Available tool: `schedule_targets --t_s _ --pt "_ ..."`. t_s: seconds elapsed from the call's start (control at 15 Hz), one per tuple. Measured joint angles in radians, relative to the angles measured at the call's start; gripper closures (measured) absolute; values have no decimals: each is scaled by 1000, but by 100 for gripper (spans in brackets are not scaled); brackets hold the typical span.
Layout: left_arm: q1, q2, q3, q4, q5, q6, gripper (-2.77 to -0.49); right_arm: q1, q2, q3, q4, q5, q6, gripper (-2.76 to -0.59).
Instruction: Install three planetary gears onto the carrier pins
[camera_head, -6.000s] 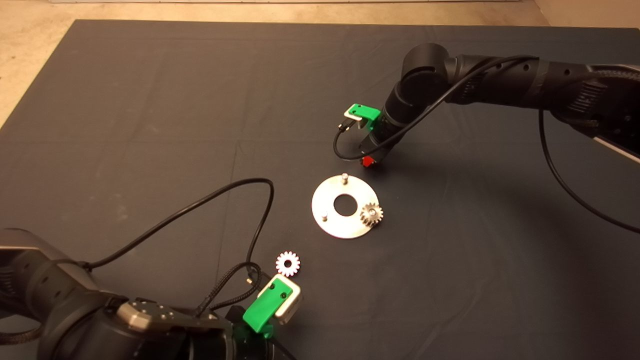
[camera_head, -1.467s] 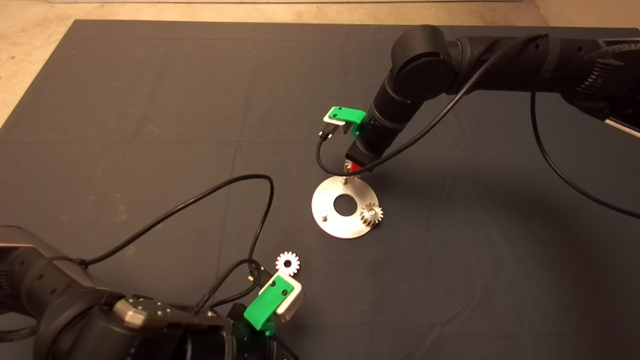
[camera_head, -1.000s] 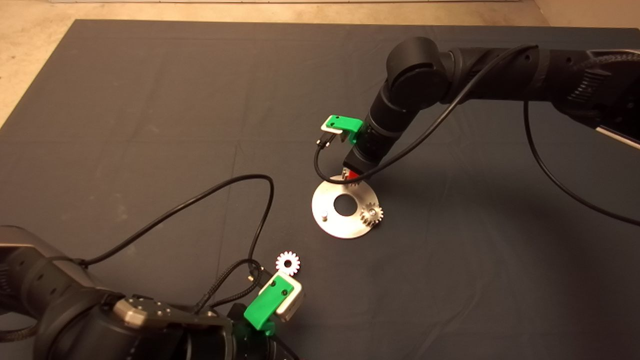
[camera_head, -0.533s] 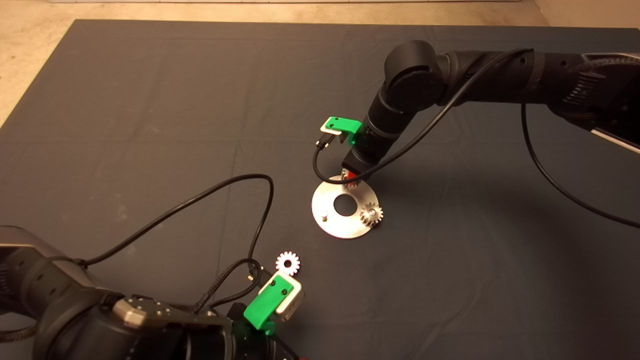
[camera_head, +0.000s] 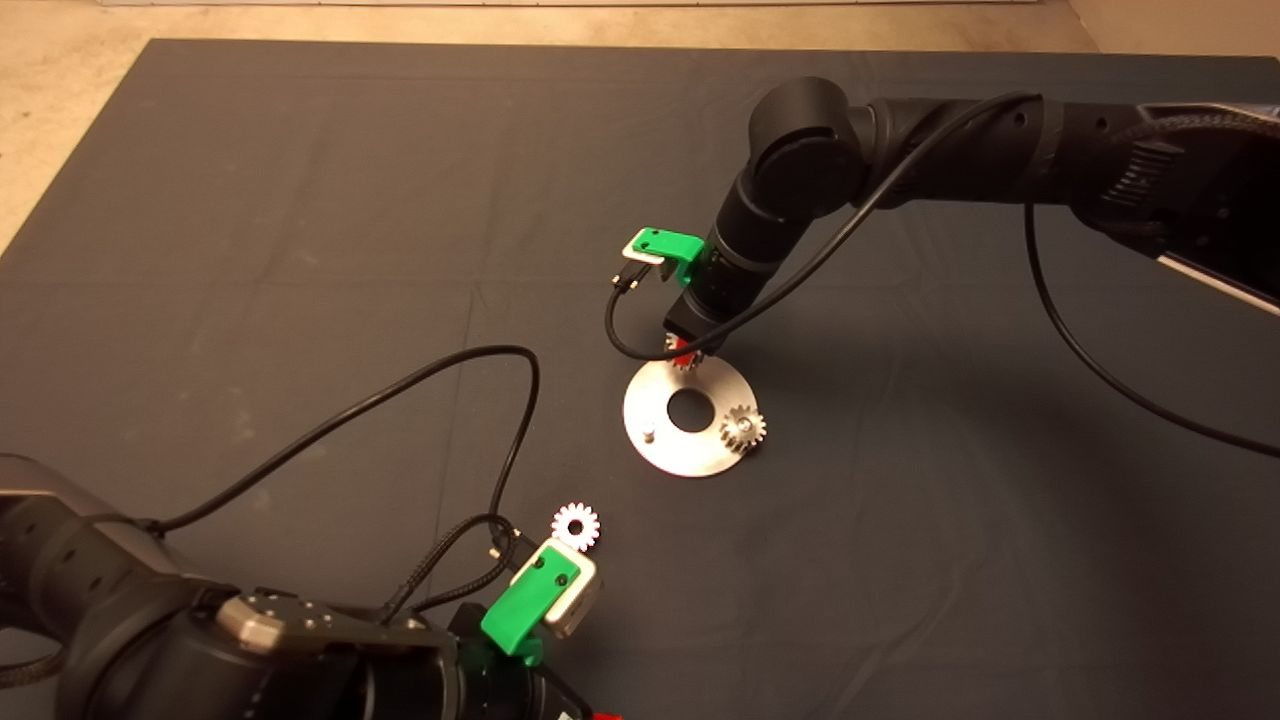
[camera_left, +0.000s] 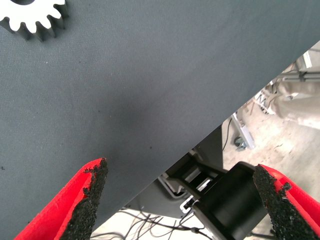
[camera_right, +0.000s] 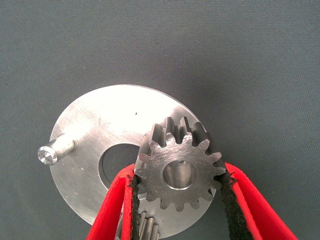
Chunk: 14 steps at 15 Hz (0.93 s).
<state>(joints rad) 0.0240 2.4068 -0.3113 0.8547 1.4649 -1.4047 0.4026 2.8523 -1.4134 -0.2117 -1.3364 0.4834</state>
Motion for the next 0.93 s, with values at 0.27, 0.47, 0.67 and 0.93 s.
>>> schedule_targets --t_s 0.27,0.47,0.67,0.93 --pt "0 -11 0 2 -3 0 -207 0 1 0 0 -3 0 -89" --pt "0 -11 0 2 -3 0 -207 1 1 0 0 -27 0 -89" --pt "0 -11 0 3 -3 0 -207 2 1 0 0 -60 -6 -89" --pt "0 -11 0 3 -3 0 -207 2 1 0 0 -74 -8 -89"
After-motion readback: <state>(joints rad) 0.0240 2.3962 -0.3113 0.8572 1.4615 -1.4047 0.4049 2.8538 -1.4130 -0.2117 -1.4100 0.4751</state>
